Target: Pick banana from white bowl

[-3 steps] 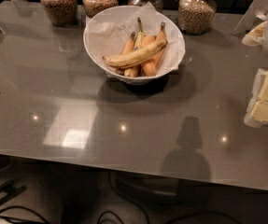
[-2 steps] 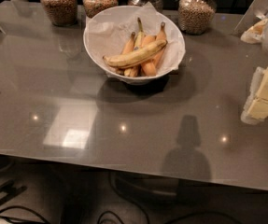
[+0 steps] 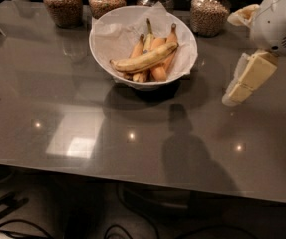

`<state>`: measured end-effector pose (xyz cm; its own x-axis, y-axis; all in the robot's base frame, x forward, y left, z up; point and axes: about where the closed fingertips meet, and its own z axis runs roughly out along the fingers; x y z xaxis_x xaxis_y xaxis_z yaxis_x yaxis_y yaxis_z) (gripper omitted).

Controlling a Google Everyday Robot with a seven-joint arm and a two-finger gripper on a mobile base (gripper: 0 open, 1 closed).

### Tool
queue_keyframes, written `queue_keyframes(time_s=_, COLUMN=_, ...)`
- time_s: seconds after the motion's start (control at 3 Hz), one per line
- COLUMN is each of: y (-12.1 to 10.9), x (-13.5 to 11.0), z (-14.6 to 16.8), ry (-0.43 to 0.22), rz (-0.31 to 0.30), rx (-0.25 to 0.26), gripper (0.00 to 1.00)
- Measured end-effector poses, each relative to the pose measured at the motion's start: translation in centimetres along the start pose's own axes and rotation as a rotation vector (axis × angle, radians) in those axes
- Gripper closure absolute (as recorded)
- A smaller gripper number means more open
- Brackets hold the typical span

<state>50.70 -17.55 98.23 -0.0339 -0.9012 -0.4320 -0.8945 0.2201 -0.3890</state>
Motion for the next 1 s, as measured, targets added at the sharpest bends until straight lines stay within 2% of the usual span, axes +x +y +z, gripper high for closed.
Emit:
queue_keyframes(time_s=0.33, y=-3.5, x=-4.1, z=2.9, ry=-0.136, rz=-0.068, rx=0.010, gripper=0.00)
queue_keyframes(time_s=0.67, y=-5.8, x=-9.1, z=5.4, ry=-0.229, rz=-0.150, rx=0.000, gripper=0.00)
queue_keyframes(time_s=1.0, y=-7.3, x=-15.1, z=8.1, ry=-0.259, rz=-0.280, rx=-0.015, gripper=0.00)
